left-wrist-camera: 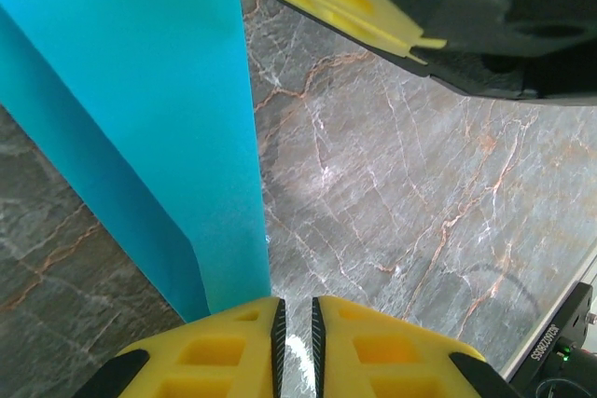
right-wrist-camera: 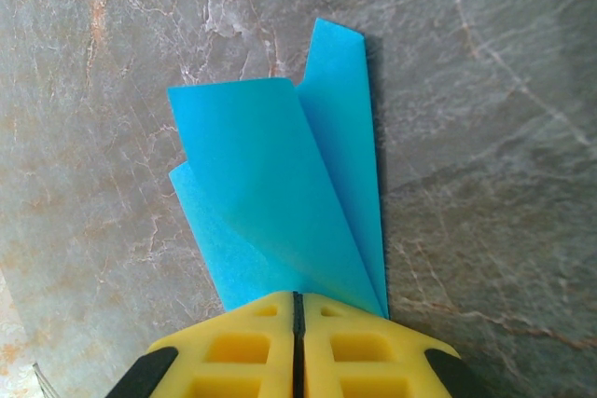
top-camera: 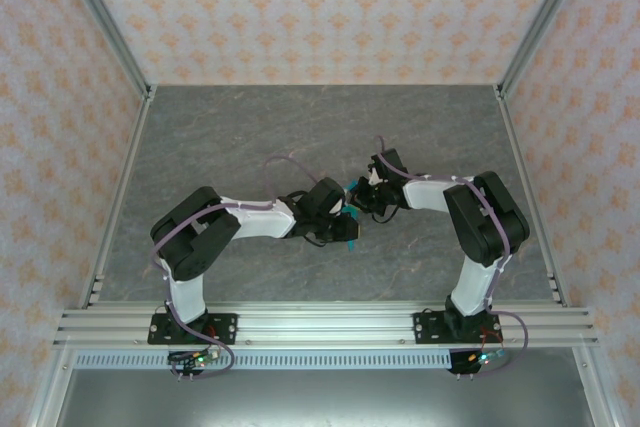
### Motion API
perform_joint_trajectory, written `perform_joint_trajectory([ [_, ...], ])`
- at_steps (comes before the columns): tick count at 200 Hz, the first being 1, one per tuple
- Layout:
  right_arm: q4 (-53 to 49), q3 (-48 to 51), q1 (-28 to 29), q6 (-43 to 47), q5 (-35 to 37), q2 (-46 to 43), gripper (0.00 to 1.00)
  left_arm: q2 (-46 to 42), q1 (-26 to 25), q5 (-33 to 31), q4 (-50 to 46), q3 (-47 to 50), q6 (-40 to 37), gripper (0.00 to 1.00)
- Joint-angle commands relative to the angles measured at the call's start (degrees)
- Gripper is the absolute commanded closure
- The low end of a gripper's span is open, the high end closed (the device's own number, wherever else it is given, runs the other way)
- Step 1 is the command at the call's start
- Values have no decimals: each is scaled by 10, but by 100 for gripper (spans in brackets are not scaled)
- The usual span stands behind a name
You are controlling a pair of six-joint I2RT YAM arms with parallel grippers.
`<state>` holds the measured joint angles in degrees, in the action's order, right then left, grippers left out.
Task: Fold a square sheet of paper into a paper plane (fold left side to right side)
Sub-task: Fold the wing for the fifth time at the center of the table.
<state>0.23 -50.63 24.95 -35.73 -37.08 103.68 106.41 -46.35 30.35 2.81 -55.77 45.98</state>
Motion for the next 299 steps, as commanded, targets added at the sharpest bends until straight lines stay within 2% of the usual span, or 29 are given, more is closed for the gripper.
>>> perform_joint_trajectory([
  [1, -68, 11, 1, 10, 43, 37, 91, 19, 0, -13, -2, 15, -5, 81],
  [94, -78, -22, 1, 16, 31, 17, 91, 26, -11, -19, -2, 27, 9, 83],
  [144, -83, -30, -31, 23, 23, -65, 91, 26, -13, -25, 1, 45, 20, 85],
  [179, -88, 4, -43, 43, 16, -130, 91, 27, -14, -26, -1, 40, 20, 86],
  [209, -24, 72, -40, 16, -26, -162, 92, 25, -15, -27, -5, 40, 17, 86],
  [240, 37, 95, -18, -9, -66, -144, 93, 22, -16, -30, -9, 41, 15, 87],
  [299, 50, 83, 1, -21, -61, -89, 93, 17, -18, -34, -15, 39, 13, 87],
])
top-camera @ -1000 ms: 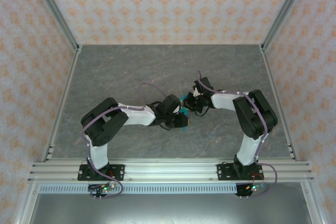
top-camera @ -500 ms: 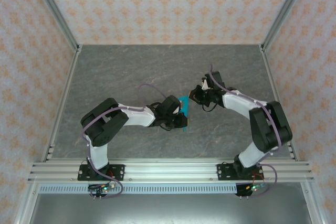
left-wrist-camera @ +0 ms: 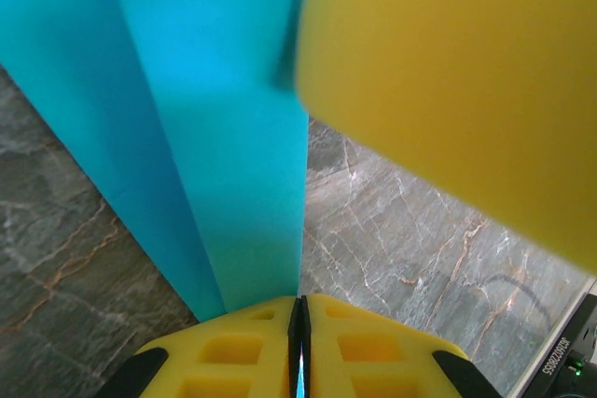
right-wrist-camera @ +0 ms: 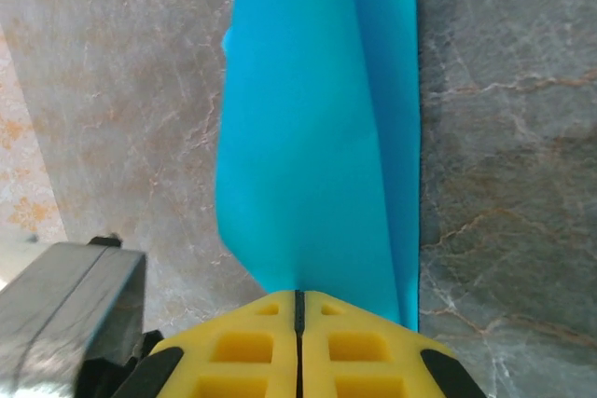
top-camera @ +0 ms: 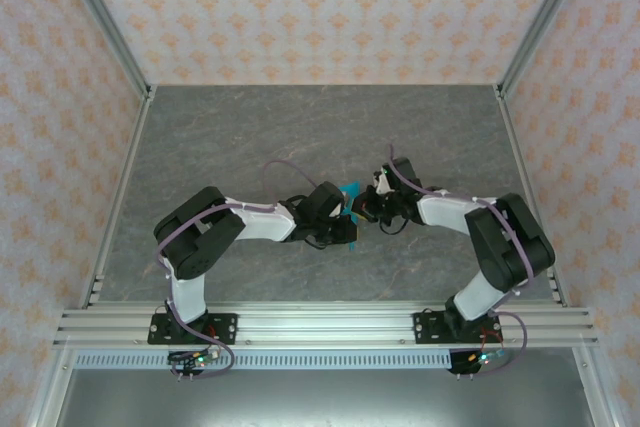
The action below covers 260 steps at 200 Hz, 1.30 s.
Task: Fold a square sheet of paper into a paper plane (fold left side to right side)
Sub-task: Fold the wing for the fifth time at the center of the table.
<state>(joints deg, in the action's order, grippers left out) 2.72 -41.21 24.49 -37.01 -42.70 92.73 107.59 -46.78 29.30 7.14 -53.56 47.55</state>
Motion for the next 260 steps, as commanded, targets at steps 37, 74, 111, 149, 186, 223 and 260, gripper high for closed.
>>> perform_joint_trajectory([
  [37, 13, -27, 8, 10, 7, 47, 93, 4, -14, -24, -59, 18, -3, 87],
  [74, -29, -54, 9, 54, 51, 64, 93, 3, -14, -24, -59, 22, -3, 88],
  [111, -47, -79, 5, 86, 78, 85, 93, 1, -15, -24, -60, 27, -2, 88],
  [149, -53, -100, -6, 106, 89, 106, 93, 1, -14, -25, -57, 33, -2, 88],
  [186, -49, -112, -17, 119, 88, 117, 93, 3, -15, -26, -58, 34, -3, 88],
  [223, -57, -138, -27, 135, 84, 135, 93, 7, -15, -26, -55, 35, -3, 88],
  [260, -70, -169, -41, 146, 82, 152, 93, 8, -15, -26, -54, 36, -3, 88],
])
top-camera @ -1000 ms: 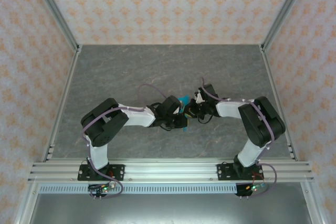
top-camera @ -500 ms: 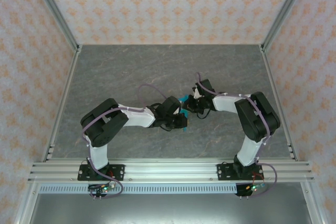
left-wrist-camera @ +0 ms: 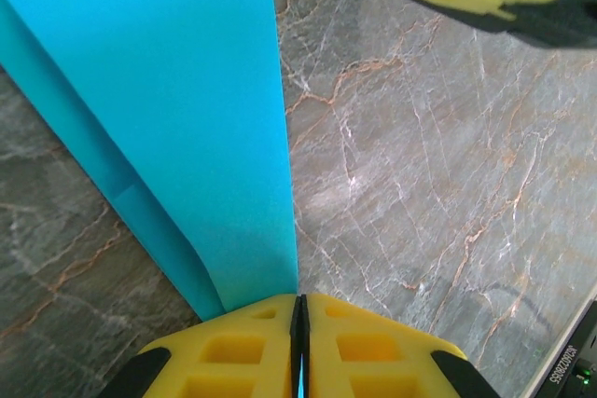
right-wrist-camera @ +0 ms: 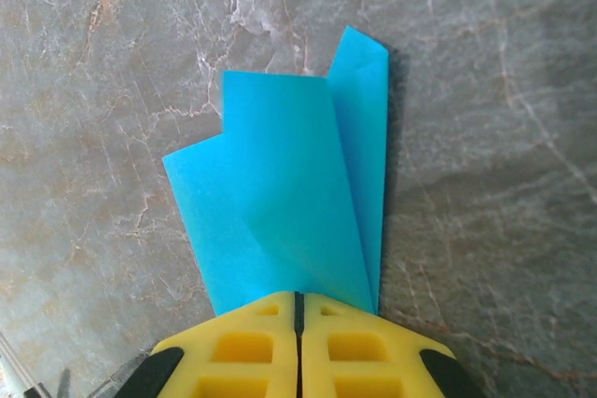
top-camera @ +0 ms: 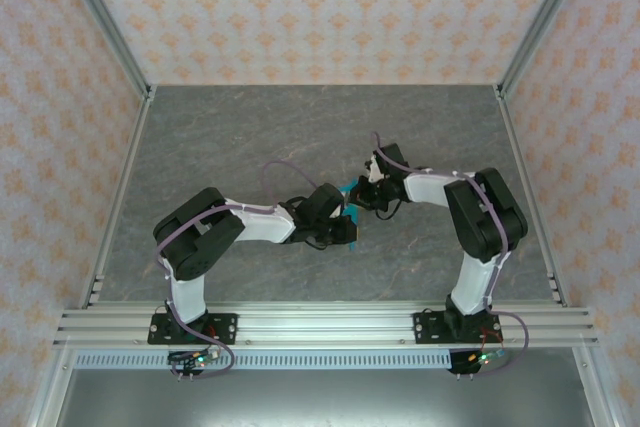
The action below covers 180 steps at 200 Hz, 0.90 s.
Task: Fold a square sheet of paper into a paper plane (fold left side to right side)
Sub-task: Fold the wing for the fifth time at the center of the table.
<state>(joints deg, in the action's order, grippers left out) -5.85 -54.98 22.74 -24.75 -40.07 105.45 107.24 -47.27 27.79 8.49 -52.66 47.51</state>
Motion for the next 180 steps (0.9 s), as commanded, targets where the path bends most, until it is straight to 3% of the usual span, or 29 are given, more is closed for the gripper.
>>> perform_joint_trajectory([
  [1, 15, -32, -24, 24, 56, 25, 93, 11, -10, -11, -67, 27, -2, 88],
  [137, -49, -165, -60, 61, 57, 112, 93, 4, -12, -11, -65, 28, 0, 88],
  [180, -62, -169, -61, 69, 68, 59, 93, -3, -16, -11, -59, 22, 6, 88],
])
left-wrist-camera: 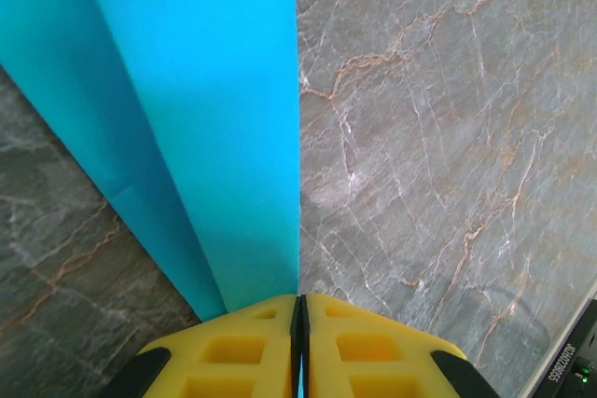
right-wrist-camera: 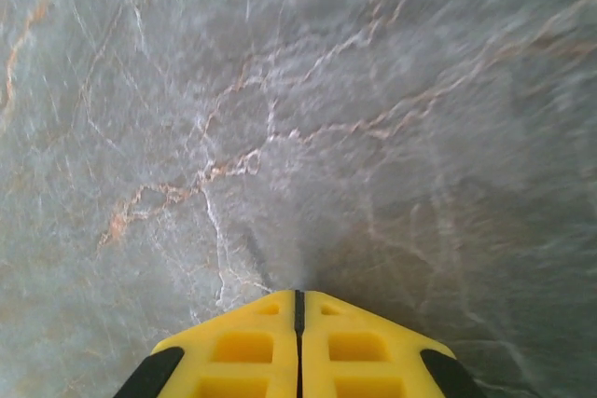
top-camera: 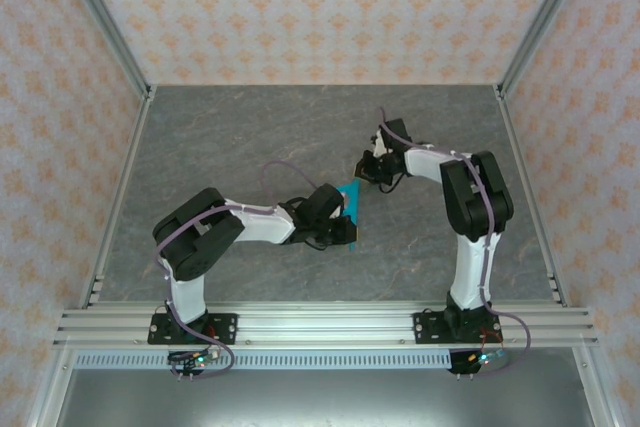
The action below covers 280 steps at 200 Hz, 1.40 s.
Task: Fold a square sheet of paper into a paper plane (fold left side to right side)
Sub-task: Fold the wing for the fifth time at the center of the table.
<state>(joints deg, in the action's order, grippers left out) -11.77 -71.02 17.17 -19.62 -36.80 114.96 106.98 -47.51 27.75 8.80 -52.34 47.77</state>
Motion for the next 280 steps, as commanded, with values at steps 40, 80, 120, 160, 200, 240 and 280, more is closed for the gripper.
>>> perform_joint_trajectory([
  [40, 10, 67, -5, 2, 18, -130, 93, -7, -14, -15, -63, 16, 4, 88],
  [80, 73, 177, 17, -49, -59, -179, 93, -7, -14, -16, -68, 12, 2, 88],
  [120, 102, 198, 60, -69, -83, -147, 93, -8, -15, -18, -73, 11, 1, 88],
  [160, 85, 163, 63, -57, -51, -92, 93, -16, -15, -19, -74, 14, -1, 88],
  [200, 35, 121, 59, -28, -4, -61, 93, -25, -16, -12, -73, 25, -3, 88],
  [240, 34, 113, 39, -25, 10, -42, 93, -39, -18, -10, -67, 43, -3, 88],
  [280, 35, 118, 40, -25, -9, -38, 93, -65, -17, -3, -46, 50, 4, 87],
])
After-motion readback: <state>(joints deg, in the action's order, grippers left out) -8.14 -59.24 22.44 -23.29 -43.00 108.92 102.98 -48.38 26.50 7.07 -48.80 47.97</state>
